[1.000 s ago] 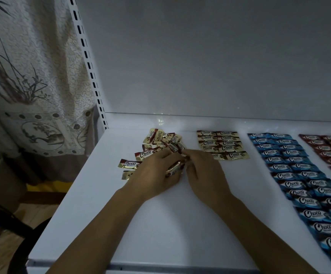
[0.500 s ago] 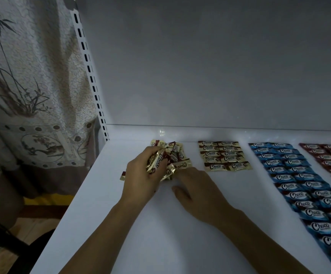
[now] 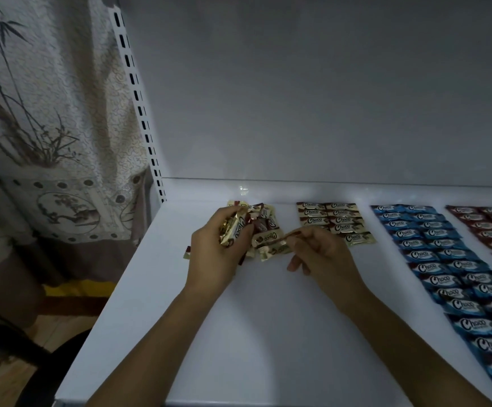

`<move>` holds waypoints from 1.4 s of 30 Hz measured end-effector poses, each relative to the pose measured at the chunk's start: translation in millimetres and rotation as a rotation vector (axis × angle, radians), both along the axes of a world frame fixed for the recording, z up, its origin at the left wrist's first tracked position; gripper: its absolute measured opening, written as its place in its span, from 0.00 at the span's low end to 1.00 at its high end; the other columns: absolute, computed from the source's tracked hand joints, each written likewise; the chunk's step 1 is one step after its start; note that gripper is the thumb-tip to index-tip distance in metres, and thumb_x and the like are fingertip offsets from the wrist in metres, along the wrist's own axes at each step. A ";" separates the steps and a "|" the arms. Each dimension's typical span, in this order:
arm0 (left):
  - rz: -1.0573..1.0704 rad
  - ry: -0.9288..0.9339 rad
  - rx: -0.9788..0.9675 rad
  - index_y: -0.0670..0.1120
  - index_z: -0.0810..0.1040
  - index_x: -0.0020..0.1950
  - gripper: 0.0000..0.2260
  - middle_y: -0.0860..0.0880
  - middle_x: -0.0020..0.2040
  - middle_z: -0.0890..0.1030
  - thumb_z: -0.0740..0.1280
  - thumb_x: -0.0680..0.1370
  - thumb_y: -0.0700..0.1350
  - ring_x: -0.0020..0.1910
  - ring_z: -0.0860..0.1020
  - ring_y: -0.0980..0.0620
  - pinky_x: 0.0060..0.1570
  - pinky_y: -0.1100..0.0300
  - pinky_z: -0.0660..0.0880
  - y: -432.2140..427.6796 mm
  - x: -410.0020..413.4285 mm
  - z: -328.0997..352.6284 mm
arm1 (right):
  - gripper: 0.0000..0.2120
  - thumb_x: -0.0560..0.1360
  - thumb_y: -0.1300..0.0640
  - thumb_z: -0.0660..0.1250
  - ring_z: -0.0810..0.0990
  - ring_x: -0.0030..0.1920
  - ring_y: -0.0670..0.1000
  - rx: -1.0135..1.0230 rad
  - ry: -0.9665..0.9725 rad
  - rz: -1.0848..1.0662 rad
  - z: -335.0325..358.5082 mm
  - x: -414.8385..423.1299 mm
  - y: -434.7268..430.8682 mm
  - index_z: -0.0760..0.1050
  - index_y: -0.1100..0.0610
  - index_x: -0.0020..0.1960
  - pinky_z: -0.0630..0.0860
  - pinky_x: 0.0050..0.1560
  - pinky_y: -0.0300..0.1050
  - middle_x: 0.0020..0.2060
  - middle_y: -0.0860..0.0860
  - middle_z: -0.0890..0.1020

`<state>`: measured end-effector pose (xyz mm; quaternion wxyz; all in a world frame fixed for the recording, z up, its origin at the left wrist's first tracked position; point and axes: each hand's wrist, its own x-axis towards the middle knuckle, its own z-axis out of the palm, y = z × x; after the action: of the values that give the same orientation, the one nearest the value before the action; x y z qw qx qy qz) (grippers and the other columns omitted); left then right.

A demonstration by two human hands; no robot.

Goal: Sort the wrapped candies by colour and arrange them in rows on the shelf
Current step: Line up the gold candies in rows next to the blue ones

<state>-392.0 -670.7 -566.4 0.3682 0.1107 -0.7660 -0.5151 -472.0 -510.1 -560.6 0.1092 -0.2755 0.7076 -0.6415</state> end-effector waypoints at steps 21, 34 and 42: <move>-0.103 0.002 0.256 0.46 0.78 0.47 0.02 0.53 0.30 0.79 0.68 0.77 0.40 0.28 0.79 0.55 0.26 0.66 0.72 61.4 -30.8 8.4 | 0.14 0.70 0.43 0.71 0.73 0.34 0.37 0.424 0.545 -0.193 -9.5 -35.3 43.1 0.79 0.46 0.52 0.64 0.34 0.29 0.32 0.39 0.74; -0.077 0.028 0.340 0.56 0.77 0.45 0.09 0.48 0.38 0.81 0.69 0.77 0.40 0.28 0.79 0.56 0.27 0.63 0.74 58.2 -26.8 6.5 | 0.09 0.73 0.41 0.67 0.70 0.35 0.39 0.759 0.510 -0.245 -6.8 -37.9 52.9 0.78 0.45 0.48 0.62 0.34 0.35 0.31 0.38 0.69; -0.080 -0.001 0.385 0.46 0.78 0.54 0.07 0.44 0.46 0.82 0.68 0.77 0.41 0.30 0.80 0.56 0.28 0.65 0.74 54.7 -30.4 2.5 | 0.10 0.76 0.44 0.64 0.77 0.47 0.45 0.799 0.471 -0.316 -7.1 -36.4 51.8 0.77 0.45 0.55 0.69 0.43 0.39 0.48 0.44 0.81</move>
<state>-422.3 -616.0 -563.9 0.3191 0.1486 -0.6574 -0.6662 -508.4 -458.3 -567.7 -0.0552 -0.2387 0.9371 -0.2487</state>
